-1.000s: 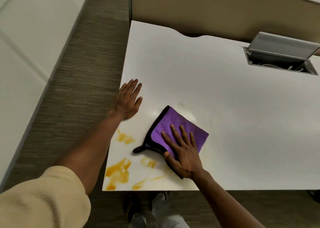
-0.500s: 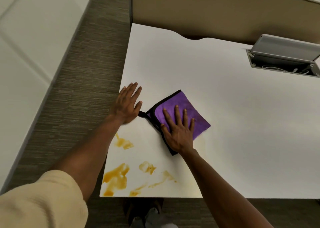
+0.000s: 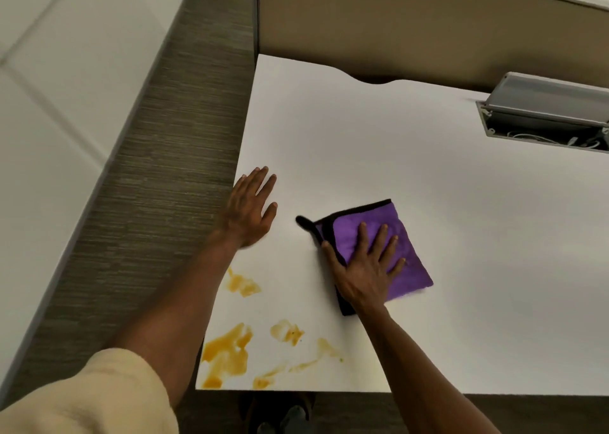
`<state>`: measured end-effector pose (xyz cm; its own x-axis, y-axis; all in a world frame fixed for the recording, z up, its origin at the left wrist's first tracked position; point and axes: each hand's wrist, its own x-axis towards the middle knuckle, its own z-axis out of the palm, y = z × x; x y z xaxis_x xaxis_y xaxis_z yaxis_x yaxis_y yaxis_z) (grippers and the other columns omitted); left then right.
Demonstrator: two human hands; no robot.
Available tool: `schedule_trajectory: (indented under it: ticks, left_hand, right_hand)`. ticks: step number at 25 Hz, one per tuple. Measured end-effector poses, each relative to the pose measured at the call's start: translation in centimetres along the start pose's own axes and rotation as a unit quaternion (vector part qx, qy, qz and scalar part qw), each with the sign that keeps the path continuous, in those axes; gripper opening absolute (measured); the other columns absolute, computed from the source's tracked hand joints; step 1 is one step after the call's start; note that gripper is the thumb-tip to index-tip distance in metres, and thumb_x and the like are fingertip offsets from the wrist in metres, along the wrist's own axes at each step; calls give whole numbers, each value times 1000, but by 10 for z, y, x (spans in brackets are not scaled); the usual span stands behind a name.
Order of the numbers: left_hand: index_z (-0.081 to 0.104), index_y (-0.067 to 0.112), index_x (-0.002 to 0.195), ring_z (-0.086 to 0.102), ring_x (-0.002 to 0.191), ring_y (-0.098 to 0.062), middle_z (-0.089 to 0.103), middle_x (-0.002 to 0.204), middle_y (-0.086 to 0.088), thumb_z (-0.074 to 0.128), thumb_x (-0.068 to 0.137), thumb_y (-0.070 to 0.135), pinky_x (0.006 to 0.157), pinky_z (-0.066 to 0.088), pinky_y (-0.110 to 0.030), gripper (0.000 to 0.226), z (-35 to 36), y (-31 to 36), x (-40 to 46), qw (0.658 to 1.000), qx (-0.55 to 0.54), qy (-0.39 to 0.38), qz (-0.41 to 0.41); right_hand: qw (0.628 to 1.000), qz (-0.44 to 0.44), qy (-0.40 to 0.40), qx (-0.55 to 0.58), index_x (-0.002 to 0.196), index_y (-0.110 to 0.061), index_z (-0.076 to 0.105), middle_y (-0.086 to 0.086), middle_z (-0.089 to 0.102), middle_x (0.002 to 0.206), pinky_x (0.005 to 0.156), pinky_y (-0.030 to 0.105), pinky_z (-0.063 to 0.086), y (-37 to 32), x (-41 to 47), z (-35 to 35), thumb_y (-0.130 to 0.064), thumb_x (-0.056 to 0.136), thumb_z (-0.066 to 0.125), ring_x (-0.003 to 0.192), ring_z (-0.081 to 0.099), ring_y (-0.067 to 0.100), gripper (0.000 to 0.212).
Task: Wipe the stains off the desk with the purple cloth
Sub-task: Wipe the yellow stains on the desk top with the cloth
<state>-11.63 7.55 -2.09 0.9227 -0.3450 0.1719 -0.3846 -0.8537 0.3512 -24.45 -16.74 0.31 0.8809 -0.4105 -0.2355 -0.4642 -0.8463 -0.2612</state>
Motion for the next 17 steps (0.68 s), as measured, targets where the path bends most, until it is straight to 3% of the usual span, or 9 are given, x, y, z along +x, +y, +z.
schedule_trajectory:
  ticks: [3, 6, 10, 12, 14, 17]
  left_hand:
    - [35, 10, 155, 23, 153, -27, 28, 164, -13, 41, 98, 36, 125, 18, -46, 64, 0, 0, 0, 1000, 2, 1, 0]
    - [35, 10, 155, 24, 153, -28, 29, 164, -13, 42, 98, 35, 125, 18, -47, 63, 1, 2, 0, 1000, 0, 8, -1]
    - [38, 9, 154, 27, 152, -29, 31, 163, -14, 42, 98, 35, 124, 20, -48, 62, 1, 2, -2, 1000, 6, 18, -2]
    - [37, 9, 154, 26, 152, -29, 31, 163, -14, 42, 98, 35, 125, 19, -48, 62, 1, 2, -2, 1000, 9, 18, -2]
    - [37, 9, 154, 26, 152, -29, 31, 163, -14, 42, 98, 35, 125, 18, -47, 62, 2, 2, -1, 1000, 9, 17, 0]
    - [36, 11, 155, 25, 153, -28, 30, 164, -13, 39, 98, 38, 125, 17, -46, 63, 1, 0, 1, 1000, 10, 8, -3]
  right_hand:
    - [992, 88, 11, 91, 157, -23, 32, 14, -1, 174, 121, 71, -9, -48, 20, -4, -93, 80, 6, 159, -12, 37, 107]
    - [968, 153, -14, 200, 160, -23, 28, 11, -9, 174, 119, 68, -19, -62, 38, -12, -95, 76, 4, 159, -20, 31, 114]
    - [987, 74, 50, 133, 165, -12, 9, 15, -7, 174, 123, 66, -12, -46, 27, 3, -70, 101, 24, 160, -16, 30, 88]
    - [994, 40, 63, 76, 164, -7, 0, 22, -8, 172, 123, 63, -17, -45, 22, 8, -68, 102, 24, 159, -17, 33, 91]
    - [998, -3, 58, 25, 164, -5, 0, 25, -8, 171, 122, 58, -22, -42, 20, 10, -74, 99, 22, 159, -16, 36, 97]
    - [996, -70, 58, 0, 166, -15, 9, 17, 3, 173, 128, 56, -5, -24, 25, 8, -67, 103, 26, 161, -3, 34, 84]
